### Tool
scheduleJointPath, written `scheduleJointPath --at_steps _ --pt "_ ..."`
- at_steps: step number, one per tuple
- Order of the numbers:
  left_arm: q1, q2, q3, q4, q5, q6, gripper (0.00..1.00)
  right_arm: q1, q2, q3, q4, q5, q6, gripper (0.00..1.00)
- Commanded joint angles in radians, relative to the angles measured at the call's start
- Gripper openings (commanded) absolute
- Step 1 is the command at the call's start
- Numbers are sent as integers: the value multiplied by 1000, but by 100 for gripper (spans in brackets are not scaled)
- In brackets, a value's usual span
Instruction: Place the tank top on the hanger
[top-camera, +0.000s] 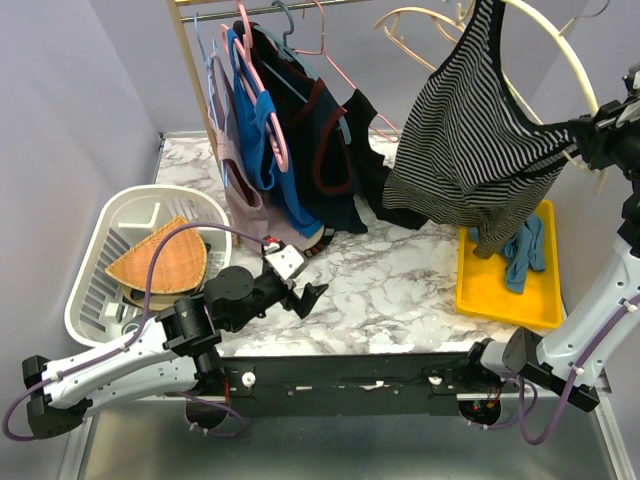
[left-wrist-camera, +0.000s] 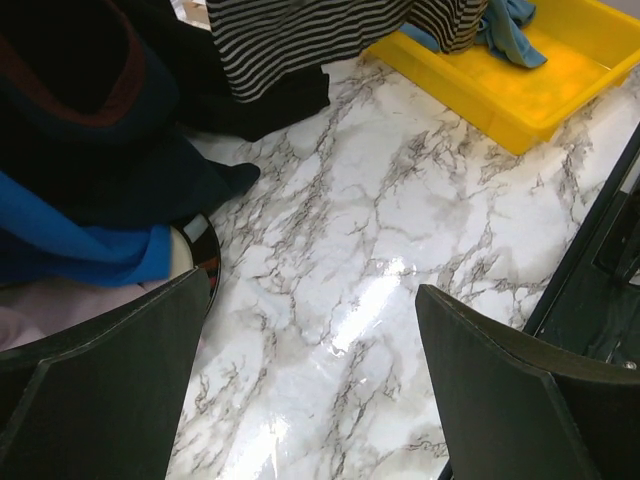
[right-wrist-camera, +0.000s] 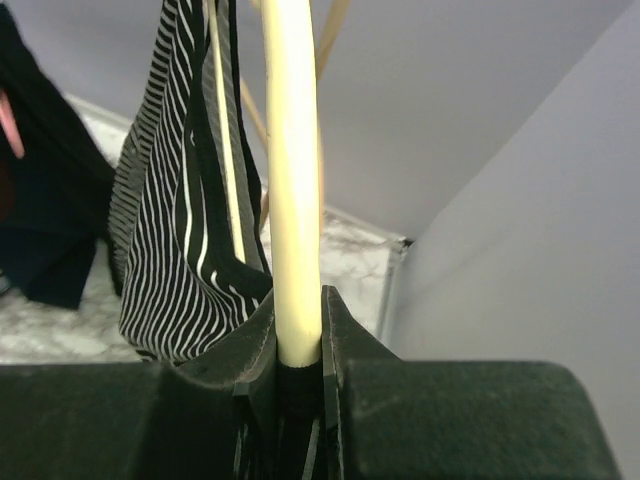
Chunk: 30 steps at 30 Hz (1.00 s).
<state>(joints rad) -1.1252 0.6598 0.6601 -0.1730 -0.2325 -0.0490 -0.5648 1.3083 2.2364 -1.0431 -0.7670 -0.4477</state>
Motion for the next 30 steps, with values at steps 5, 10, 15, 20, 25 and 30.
scheduleJointPath --at_steps 5,10,15,20,25,30 --pt "4 -80 -10 -88 -50 -41 99 49 -55 -248 77 -94 47 0" --pt "4 -94 -25 -86 -48 -63 99 207 -66 -342 150 24 89 0" --pt "4 -124 -39 -100 -56 -84 99 341 -14 -317 198 155 113 1" --pt "4 -173 -48 -120 -77 -94 99 494 97 -245 227 273 55 0" --pt "4 -204 -56 -140 -97 -101 99 617 213 -94 276 415 9 0" --pt "4 -224 -83 -146 -111 -112 99 735 313 -21 353 549 -54 0"
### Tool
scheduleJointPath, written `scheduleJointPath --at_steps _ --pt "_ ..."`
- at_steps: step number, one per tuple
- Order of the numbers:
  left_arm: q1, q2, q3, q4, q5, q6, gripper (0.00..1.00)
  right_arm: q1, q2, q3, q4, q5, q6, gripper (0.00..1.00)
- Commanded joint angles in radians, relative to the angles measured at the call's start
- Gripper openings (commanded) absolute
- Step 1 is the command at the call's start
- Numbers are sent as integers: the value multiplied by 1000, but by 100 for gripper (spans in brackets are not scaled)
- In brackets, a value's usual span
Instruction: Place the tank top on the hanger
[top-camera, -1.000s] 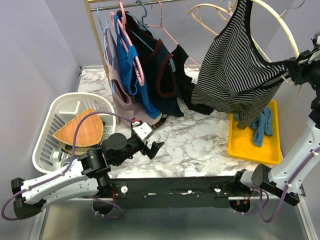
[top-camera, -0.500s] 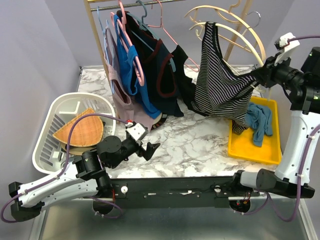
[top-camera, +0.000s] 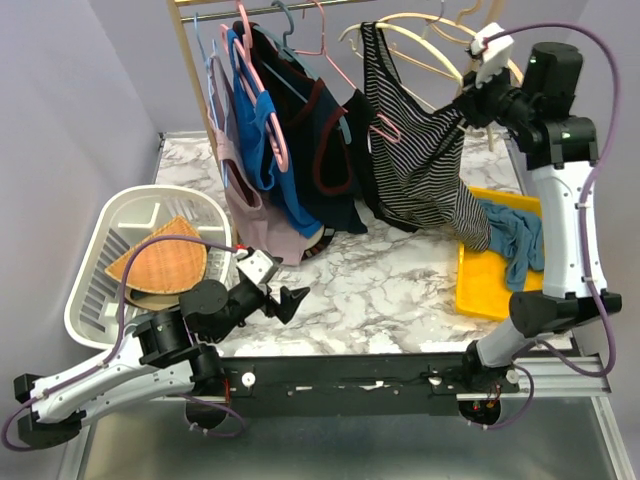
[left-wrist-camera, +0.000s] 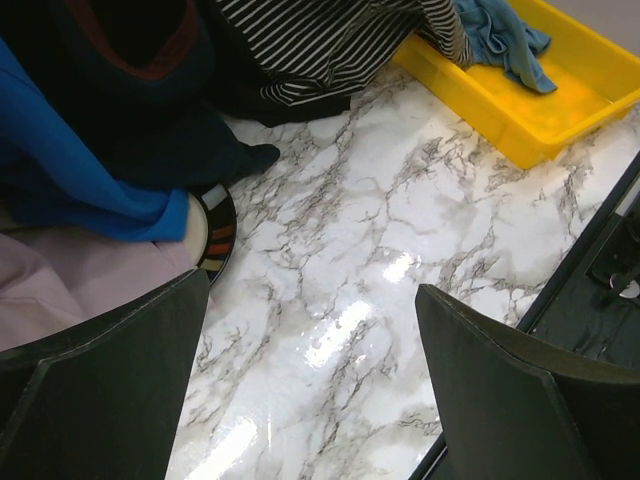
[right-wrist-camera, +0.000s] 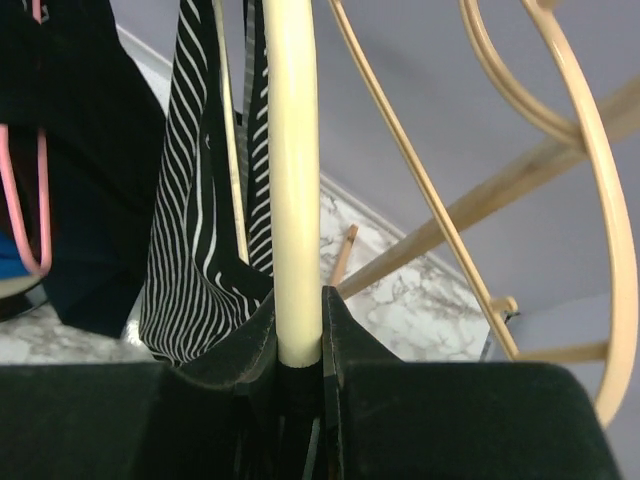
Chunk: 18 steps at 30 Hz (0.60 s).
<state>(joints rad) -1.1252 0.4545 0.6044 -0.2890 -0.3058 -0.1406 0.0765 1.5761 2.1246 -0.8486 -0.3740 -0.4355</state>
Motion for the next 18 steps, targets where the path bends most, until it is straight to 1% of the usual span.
scheduleJointPath --at_steps 1,4,9,18 --pt "4 -28 -31 -35 -45 -24 99 127 54 100 166 167 -71 0" --pt "4 -43 -35 -47 -56 -33 99 183 105 126 200 211 -81 0" --pt "4 -71 -44 -65 -72 -48 99 236 171 192 250 279 -109 0" --pt "4 -102 -52 -67 -75 -66 99 302 249 196 293 331 -134 0"
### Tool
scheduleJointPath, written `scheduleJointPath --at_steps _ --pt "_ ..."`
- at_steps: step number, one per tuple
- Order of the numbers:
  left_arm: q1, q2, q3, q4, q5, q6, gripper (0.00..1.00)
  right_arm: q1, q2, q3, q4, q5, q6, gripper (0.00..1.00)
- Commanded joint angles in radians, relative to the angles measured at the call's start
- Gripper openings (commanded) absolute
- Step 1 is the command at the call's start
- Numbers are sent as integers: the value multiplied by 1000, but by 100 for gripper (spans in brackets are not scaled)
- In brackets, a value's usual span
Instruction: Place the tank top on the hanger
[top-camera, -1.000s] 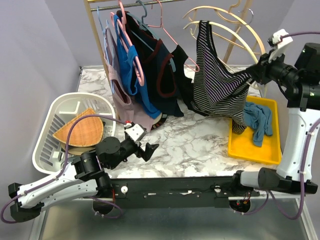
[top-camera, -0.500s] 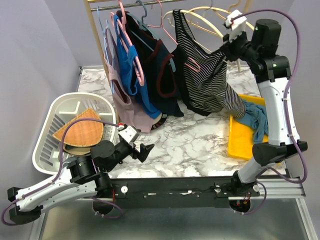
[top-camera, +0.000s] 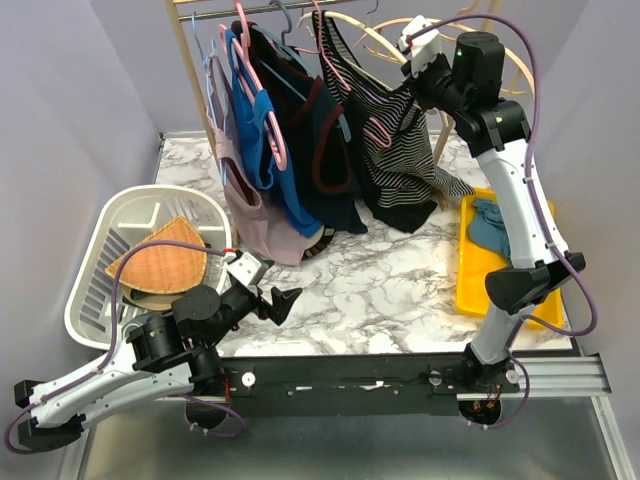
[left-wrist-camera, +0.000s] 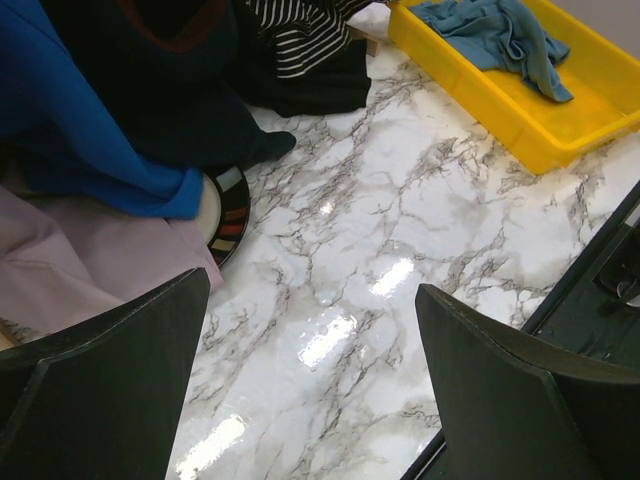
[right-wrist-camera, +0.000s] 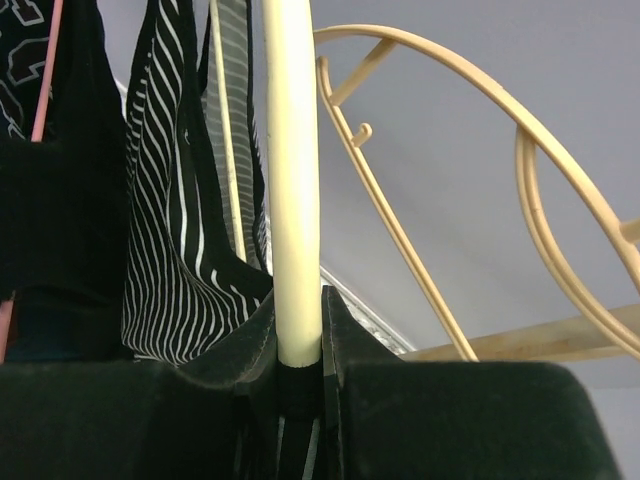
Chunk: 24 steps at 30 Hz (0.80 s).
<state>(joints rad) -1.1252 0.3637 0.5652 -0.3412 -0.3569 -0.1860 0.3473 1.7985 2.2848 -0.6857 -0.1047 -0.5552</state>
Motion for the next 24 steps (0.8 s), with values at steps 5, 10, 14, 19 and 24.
scheduleJointPath --at_steps 5,10,14,19,24 --pt "4 -6 -10 -18 -10 -27 99 76 55 13 146 82 -37 0" --pt "4 -5 -5 -19 -5 -29 99 131 45 -30 124 66 -80 1" --pt "5 -6 1 -18 10 -24 99 154 7 -70 112 82 -88 14" --pt "4 0 39 -39 16 -3 99 153 -128 -171 84 94 -57 59" --pt "5 3 68 -44 -16 2 99 139 -394 -349 77 94 -34 94"
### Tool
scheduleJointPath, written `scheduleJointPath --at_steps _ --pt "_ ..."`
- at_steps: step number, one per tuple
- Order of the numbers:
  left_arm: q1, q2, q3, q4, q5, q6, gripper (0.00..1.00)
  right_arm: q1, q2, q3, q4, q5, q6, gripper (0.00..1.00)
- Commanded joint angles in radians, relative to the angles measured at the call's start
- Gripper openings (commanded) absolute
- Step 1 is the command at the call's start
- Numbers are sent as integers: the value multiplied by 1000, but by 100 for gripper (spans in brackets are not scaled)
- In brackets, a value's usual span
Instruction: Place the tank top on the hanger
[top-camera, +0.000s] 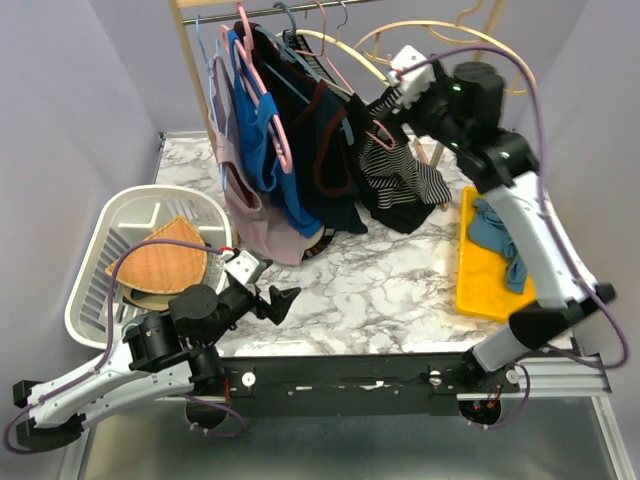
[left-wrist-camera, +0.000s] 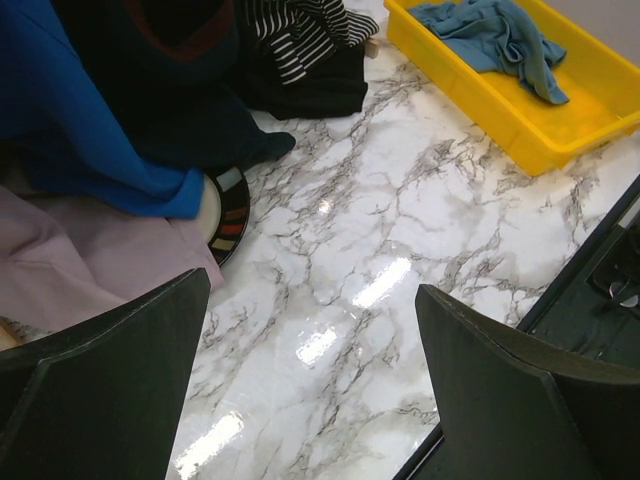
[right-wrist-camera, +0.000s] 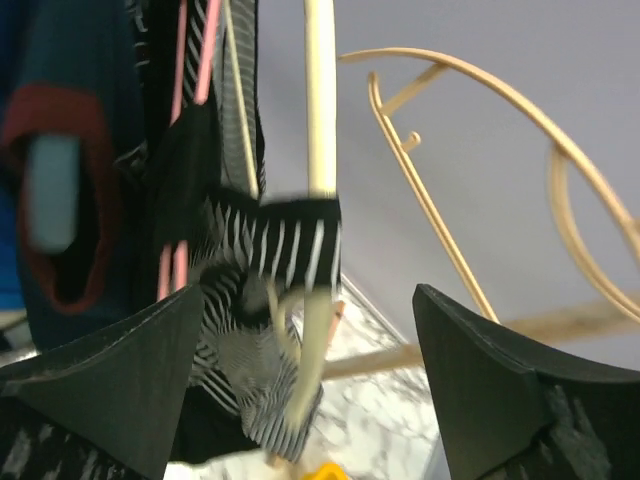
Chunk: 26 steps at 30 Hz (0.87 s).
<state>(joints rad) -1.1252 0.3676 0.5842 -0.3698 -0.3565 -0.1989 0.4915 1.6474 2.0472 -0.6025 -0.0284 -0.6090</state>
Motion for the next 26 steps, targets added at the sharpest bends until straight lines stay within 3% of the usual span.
scheduleJointPath --at_steps 1,9,13,17,22,26 --pt "4 1 58 -15 -15 16 99 -33 -280 -143 -5 6 40 97" --pt "4 51 166 -40 -13 21 99 -278 -650 -415 -46 -301 308 99" --pt "5 83 270 -98 -67 9 99 -404 -797 -543 -28 -208 469 100" --pt "4 90 327 -135 -91 19 99 -468 -920 -639 -49 -76 483 100" --pt "4 77 381 -170 -107 33 99 -577 -1021 -693 -114 -106 414 100" --pt "4 65 387 -178 -113 35 99 -619 -1054 -714 -128 -114 463 100"
